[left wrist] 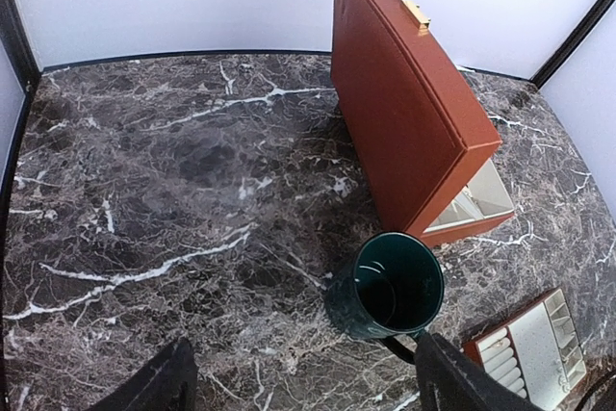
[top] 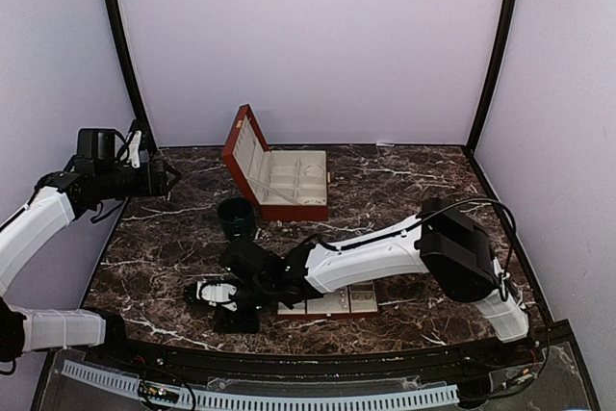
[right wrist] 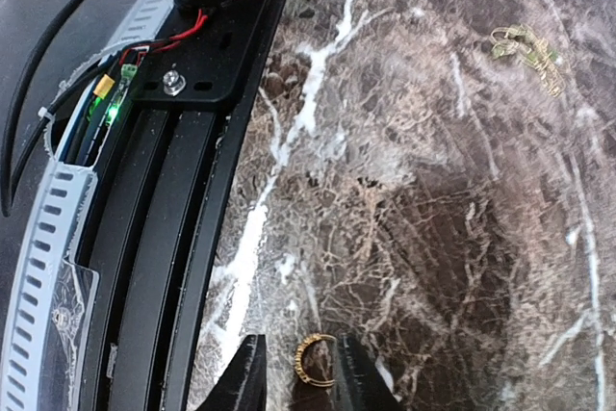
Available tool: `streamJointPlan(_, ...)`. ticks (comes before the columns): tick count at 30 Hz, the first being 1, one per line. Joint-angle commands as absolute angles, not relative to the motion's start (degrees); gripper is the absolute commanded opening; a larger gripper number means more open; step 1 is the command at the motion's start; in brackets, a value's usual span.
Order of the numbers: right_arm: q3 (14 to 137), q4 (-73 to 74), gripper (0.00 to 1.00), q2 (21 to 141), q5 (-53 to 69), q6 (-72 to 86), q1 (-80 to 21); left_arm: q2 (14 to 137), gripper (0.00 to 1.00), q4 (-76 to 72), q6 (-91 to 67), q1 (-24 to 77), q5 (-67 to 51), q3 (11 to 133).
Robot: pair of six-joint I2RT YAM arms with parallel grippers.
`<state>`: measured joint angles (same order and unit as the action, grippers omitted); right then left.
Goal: Organize the mixed jewelry
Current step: Pick up the ring from the center of the board.
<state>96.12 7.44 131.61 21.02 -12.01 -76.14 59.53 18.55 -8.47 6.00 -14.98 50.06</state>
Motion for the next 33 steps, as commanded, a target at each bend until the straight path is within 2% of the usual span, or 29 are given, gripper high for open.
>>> streamJointPlan(1,99.7,12.5,0.21,134.0,22.2,-13.8,-76.6,58.1,0.80,18.9,-6.4,5.8,-13.5,49.3)
streamJointPlan(22,102.9,15.6,0.15,137.5,18.5,-12.6,-77.1,57.9,0.81,18.7,-6.3,5.8,-13.7,48.9)
streamJointPlan(27,100.8,14.7,0.08,136.3,14.7,-12.9,-78.0,57.9,0.81,18.7,-6.1,5.8,-13.4,48.8)
streamJointPlan(29,99.3,13.6,0.01,135.4,13.1,-12.6,-78.1,57.8,0.81,18.7,-6.0,5.8,-13.2,48.7)
streamJointPlan(33,97.8,12.1,0.00,134.4,12.2,-11.8,-78.0,56.8,0.81,18.1,-6.0,5.8,-13.2,48.3)
